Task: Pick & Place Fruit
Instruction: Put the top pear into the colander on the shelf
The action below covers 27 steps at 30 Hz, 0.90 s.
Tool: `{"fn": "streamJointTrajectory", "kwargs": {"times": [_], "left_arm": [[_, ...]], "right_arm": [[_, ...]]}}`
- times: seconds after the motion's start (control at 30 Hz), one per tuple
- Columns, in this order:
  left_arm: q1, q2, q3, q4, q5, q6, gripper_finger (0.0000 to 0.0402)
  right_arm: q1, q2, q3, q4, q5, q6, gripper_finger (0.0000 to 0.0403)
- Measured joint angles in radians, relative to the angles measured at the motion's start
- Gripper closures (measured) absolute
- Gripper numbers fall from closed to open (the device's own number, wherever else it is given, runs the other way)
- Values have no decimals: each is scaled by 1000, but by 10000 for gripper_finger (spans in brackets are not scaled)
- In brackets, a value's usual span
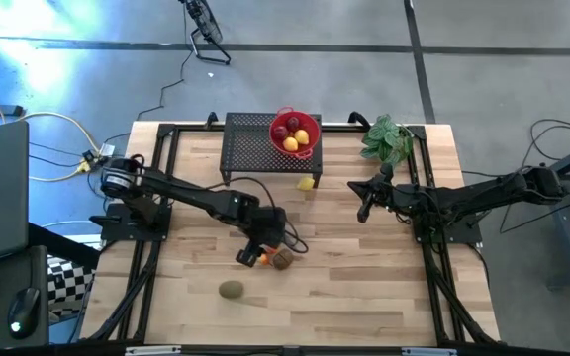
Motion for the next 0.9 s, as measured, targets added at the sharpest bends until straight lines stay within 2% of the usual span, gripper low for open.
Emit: {"fn": "streamJointTrajectory", "kwargs": {"times": [0.27,0.9], "left_arm": [[0,49,1,2,-1,0,202],[0,57,-2,2,-16,-26,202]], "right_arm": [[0,0,0,-7,3,0,400],[0,0,0,-5,3,0,400]]}}
